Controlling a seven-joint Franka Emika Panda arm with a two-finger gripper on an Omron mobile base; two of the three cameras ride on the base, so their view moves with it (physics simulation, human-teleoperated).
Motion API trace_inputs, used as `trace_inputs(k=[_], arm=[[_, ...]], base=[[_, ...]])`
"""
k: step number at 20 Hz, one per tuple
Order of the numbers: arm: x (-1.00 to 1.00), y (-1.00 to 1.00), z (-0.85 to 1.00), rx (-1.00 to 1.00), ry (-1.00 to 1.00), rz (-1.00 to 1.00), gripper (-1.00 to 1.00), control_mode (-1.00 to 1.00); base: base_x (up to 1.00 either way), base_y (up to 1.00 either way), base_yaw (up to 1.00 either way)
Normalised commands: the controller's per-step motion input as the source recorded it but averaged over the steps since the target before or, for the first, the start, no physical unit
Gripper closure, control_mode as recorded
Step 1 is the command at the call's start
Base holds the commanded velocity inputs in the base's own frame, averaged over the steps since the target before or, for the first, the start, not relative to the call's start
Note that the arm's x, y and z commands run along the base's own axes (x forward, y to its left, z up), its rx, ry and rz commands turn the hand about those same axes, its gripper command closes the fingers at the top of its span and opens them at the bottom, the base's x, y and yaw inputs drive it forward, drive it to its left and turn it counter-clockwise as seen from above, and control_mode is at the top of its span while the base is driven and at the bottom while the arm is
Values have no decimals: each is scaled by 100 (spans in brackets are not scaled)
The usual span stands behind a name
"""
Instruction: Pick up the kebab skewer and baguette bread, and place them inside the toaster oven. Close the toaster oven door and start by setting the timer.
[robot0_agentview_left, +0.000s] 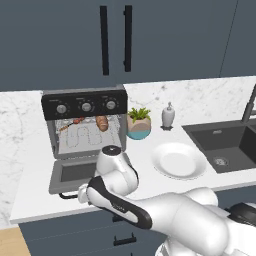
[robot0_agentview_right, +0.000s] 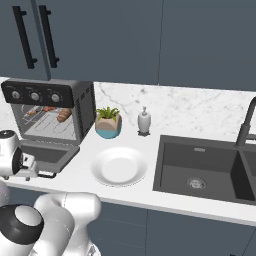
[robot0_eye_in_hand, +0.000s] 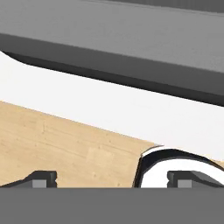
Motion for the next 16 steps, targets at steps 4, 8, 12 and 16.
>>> trace_inputs(k=[4,8,12,16], arm=[[19,2,-16,0,-2,-4,-100,-100],[1,9,-20,0,-2,-4,-100,-100],[2,4,-14,0,-1,-5,-100,-100],[18,0,-9,0,-2,-5,-100,-100]], base=[[0,0,0],[0,0,0],[0,0,0],[0,0,0]])
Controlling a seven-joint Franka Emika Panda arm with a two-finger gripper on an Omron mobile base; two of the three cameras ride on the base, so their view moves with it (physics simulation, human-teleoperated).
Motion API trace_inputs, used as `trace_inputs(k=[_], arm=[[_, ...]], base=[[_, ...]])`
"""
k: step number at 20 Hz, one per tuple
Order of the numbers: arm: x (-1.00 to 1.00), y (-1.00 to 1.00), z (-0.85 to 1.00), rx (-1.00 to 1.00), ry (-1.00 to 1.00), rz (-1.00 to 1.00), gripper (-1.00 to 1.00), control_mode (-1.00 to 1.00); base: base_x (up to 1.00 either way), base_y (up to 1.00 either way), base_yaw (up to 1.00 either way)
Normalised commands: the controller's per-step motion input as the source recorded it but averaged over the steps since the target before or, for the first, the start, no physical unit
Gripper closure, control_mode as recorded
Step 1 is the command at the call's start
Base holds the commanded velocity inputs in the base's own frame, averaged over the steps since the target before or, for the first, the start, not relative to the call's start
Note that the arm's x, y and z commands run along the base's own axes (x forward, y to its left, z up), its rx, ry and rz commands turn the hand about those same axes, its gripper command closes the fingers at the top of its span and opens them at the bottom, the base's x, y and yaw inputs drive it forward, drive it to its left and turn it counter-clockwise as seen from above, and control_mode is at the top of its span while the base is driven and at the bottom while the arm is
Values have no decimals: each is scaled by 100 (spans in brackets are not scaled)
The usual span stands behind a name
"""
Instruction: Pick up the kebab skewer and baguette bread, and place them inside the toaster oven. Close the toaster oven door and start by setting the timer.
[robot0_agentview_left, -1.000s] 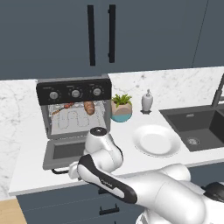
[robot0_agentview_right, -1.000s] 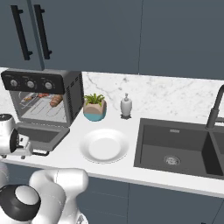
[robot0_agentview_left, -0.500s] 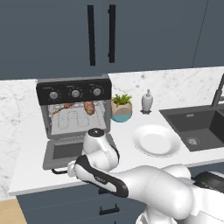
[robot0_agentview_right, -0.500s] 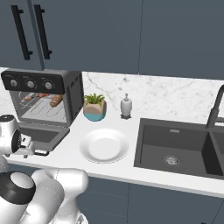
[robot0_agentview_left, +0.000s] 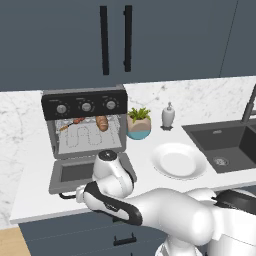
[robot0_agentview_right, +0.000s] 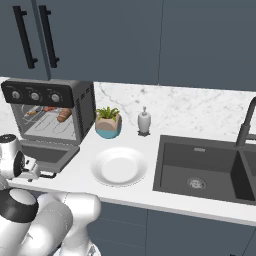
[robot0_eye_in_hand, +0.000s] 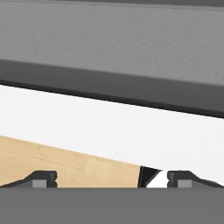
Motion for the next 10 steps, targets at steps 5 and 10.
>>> trace_inputs(k=[5,10], arm=[[25,0,-7,0,-3,-6,-100,-100],[25,0,-5,0,-2,-7,-100,-100]], base=[[0,0,0],[0,0,0]])
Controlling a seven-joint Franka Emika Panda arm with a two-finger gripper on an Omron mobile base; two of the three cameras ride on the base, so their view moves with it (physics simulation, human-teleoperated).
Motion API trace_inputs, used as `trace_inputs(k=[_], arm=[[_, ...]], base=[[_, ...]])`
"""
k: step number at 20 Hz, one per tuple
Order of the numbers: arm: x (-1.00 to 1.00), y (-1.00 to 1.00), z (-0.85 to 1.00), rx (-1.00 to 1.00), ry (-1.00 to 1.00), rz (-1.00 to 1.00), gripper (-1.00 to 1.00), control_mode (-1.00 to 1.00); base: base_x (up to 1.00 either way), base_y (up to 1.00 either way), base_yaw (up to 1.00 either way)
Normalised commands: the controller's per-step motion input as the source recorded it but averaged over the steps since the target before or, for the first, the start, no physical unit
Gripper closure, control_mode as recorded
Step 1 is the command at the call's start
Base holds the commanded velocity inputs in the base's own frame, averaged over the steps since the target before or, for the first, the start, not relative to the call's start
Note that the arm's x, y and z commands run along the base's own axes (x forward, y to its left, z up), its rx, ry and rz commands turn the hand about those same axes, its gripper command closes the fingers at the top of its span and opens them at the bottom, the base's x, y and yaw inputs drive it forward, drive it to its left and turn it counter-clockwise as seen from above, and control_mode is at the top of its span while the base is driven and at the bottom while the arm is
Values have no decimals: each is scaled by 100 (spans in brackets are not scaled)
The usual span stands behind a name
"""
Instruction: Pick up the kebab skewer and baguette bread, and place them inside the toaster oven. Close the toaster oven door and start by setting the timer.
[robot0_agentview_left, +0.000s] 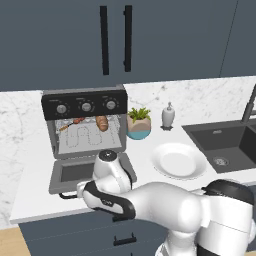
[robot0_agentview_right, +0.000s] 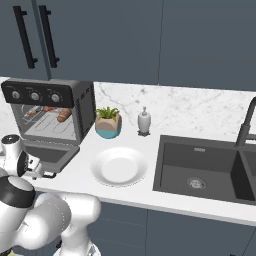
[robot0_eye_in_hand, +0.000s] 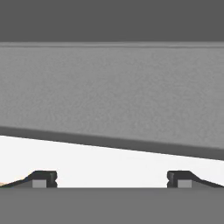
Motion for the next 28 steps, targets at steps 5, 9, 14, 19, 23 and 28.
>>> trace_inputs(k=[5,9,14,19,23,28], arm=[[18,0,-1,0,-2,-8,-100,-100],[20,0,0,0,-2,-9,-100,-100],[2,0,0,0,-1,-4,-100,-100],[-27,0,0,0,0,0,-100,-100],[-26,1,0,0,0,0,-100,-100],[-1,0,-16,0,0,0,-100,-100]], base=[[0,0,0],[0,0,0],[0,0,0],[0,0,0],[0,0,0],[0,0,0]])
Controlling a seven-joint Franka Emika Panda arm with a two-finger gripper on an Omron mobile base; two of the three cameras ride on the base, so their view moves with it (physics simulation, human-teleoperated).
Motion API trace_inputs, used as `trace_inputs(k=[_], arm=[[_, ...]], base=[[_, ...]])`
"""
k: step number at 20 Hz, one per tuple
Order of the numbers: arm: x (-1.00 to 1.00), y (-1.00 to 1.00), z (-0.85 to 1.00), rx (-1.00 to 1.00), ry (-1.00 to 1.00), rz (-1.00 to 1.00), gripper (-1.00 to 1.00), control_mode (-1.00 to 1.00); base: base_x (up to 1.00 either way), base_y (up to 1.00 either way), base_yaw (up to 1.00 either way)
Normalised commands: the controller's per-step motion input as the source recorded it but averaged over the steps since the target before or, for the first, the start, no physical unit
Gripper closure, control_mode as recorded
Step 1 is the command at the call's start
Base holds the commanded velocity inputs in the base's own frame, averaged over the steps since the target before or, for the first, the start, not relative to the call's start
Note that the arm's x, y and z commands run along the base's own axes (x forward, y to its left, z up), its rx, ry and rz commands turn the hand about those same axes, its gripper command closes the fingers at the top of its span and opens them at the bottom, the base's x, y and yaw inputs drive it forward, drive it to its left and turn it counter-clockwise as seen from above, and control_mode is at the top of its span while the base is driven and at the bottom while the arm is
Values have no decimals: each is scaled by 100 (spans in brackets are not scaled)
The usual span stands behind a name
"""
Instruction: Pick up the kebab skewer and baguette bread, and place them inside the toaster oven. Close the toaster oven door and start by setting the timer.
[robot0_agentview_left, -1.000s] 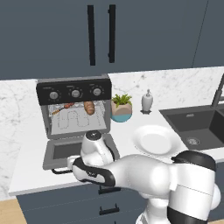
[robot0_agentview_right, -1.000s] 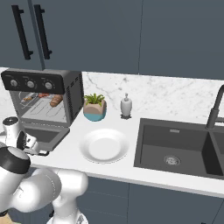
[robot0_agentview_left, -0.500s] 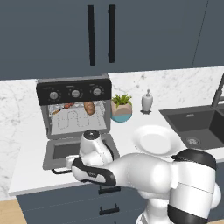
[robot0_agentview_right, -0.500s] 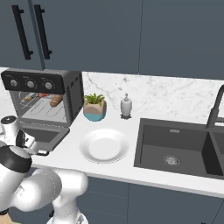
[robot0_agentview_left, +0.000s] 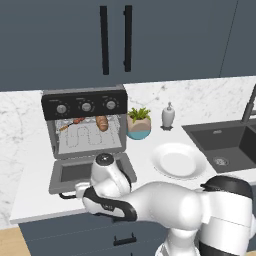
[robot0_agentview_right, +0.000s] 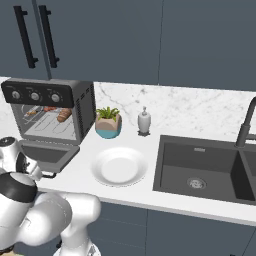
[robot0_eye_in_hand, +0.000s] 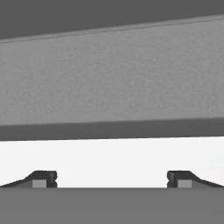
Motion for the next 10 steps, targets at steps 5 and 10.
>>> trace_inputs(k=[5,10], arm=[[1,2,-26,0,0,0,-100,-100],[2,4,-21,0,0,0,-100,-100]], base=[[0,0,0],[0,0,0]])
